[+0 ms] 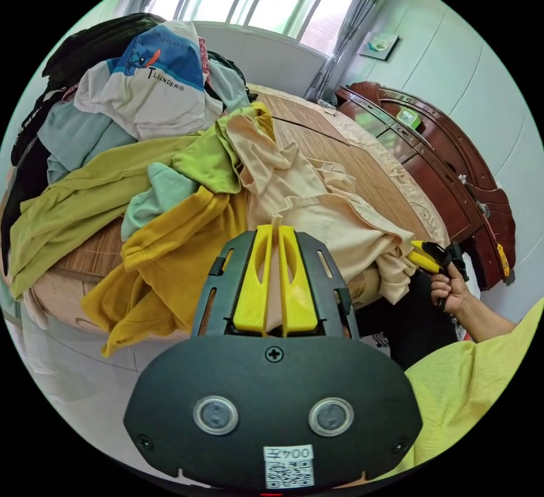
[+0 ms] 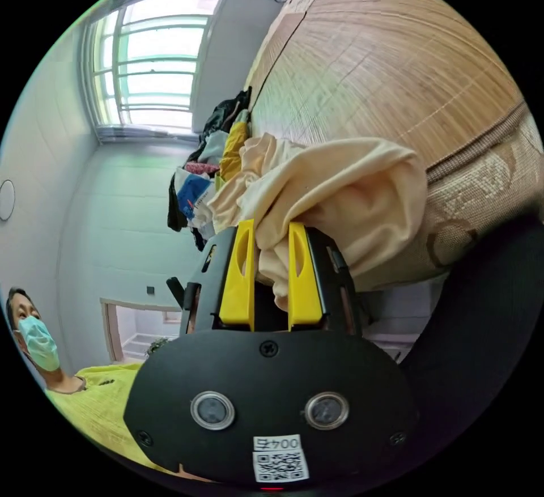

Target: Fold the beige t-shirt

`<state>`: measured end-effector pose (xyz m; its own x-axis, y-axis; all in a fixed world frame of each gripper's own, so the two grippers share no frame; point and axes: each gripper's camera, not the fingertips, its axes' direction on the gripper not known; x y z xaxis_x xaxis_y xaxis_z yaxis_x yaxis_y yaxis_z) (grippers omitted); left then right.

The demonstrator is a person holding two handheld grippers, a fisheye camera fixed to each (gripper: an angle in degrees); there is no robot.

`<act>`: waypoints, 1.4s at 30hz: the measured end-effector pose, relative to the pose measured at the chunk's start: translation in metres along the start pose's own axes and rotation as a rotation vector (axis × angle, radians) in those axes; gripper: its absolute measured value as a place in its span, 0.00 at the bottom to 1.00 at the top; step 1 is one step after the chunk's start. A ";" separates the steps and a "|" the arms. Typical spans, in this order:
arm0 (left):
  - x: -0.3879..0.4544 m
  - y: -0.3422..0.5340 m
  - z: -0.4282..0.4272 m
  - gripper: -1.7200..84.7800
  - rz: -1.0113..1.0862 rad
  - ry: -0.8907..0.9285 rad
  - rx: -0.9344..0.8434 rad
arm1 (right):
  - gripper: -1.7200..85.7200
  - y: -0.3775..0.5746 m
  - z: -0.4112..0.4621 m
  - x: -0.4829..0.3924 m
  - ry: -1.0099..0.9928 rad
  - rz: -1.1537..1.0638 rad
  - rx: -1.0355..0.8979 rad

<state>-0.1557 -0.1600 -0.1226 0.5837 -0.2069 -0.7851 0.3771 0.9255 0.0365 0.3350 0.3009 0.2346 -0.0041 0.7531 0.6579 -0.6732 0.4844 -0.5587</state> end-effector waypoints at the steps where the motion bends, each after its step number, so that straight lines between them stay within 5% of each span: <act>1: 0.002 0.000 0.002 0.04 -0.002 -0.010 -0.003 | 0.13 0.005 0.002 0.000 0.004 0.017 0.006; 10: 0.028 -0.033 0.008 0.04 -0.073 0.011 -0.023 | 0.03 0.030 -0.007 -0.020 -0.072 0.035 0.077; 27: 0.161 -0.255 -0.382 0.04 0.066 0.306 0.624 | 0.01 0.038 -0.229 -0.345 -0.042 -0.615 0.404; 37: 0.255 -0.302 -0.511 0.04 0.219 0.303 0.741 | 0.01 0.093 -0.305 -0.467 0.002 -0.815 0.495; 42: 0.261 -0.274 -0.533 0.04 0.192 0.467 0.757 | 0.01 0.124 -0.326 -0.475 -0.027 -0.841 0.457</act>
<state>-0.4899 -0.2982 -0.6670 0.3969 0.2318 -0.8881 0.7711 0.4407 0.4596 0.4938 0.1481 -0.3120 0.5992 0.2242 0.7685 -0.6868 0.6372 0.3496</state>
